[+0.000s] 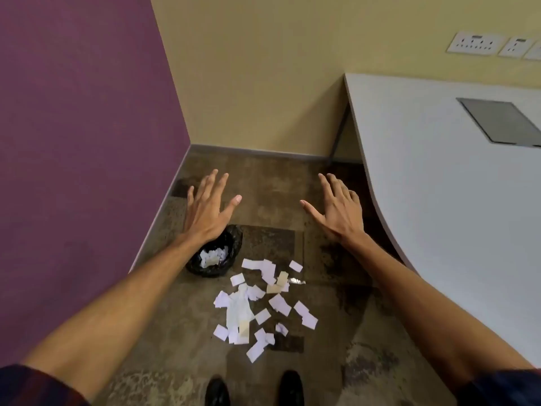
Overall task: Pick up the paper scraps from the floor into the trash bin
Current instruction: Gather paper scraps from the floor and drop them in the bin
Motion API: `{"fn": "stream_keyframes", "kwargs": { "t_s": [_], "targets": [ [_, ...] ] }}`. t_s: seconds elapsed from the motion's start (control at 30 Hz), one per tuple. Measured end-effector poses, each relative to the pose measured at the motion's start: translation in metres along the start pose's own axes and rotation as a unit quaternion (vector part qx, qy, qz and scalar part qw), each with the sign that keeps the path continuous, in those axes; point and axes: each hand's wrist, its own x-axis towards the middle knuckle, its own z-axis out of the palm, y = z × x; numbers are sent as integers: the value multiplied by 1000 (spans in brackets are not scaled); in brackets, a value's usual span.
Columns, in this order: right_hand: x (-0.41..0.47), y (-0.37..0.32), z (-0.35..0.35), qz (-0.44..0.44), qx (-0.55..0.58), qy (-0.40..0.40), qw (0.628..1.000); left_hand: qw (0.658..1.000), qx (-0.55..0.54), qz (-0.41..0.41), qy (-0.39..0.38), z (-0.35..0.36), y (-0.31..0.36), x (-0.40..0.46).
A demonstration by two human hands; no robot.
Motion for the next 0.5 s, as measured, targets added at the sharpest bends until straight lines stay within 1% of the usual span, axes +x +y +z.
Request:
{"fn": "stream_keyframes", "kwargs": {
  "t_s": [0.03,0.1,0.23,0.5],
  "targets": [
    [-3,0,5,5,5,-18,1000,1000,4,-4,-6,5,-3,-3],
    [-9,2,22,7,-6,-28,1000,1000,14,-12,-18,18,-12,-8],
    [-27,2,59,19,3,-47,999,999,-9,-19,-32,48,-29,-26],
    [-58,2,126,36,25,-112,993,993,-32,-57,-95,109,-53,-60]
  ]
}}
